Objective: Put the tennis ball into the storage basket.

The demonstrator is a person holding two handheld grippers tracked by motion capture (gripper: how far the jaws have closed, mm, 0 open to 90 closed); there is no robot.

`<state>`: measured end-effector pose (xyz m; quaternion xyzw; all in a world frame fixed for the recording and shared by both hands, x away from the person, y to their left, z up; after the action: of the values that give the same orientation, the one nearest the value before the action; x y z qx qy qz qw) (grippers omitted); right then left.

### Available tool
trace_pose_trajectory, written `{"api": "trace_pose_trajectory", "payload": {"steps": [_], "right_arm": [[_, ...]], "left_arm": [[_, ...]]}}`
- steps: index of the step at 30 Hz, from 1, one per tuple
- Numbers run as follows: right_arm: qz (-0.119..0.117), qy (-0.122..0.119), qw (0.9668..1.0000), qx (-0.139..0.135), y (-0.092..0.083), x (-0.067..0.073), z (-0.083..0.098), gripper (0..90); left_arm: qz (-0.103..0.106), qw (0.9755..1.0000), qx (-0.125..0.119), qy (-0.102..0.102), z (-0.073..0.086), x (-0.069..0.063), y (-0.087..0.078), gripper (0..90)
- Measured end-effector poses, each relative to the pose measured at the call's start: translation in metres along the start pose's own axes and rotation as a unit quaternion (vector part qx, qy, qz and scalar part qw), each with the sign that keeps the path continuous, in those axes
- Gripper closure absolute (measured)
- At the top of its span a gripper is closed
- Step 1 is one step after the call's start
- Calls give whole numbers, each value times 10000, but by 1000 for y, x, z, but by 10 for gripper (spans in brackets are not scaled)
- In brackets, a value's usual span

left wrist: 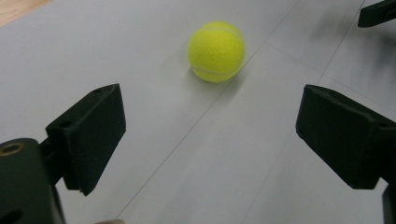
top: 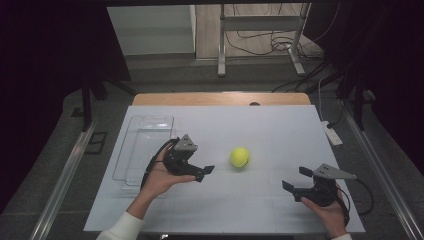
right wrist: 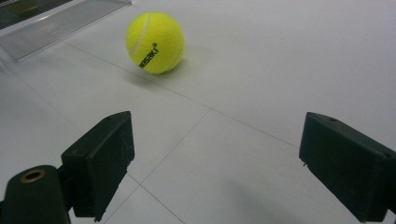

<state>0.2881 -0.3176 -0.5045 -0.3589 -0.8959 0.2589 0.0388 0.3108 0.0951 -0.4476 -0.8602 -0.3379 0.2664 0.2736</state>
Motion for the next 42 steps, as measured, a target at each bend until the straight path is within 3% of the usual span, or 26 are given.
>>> {"api": "trace_pose_trajectory", "payload": {"steps": [18,42], "right_arm": [[6,-4,10000,-1,0,0,0,104],[24,15,10000,27,1,-1,1,103]], "left_arm": [[54,9999,96,110,-7,-5,12,92],[224,9990,281,256,-25,-18,39,87]]}}
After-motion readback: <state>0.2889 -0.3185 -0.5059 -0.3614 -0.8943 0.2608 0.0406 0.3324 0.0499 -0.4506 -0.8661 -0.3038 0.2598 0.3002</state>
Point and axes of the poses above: each handheld gripper's, and its own axes: y roughly forward along the jaws, z roughly out of its underside, x roughly to its left, the point moved 1 cm from there along y, roughly forward along the jaws, and after that the axes turned 15 degrees about -y, right-handed, at the moved point
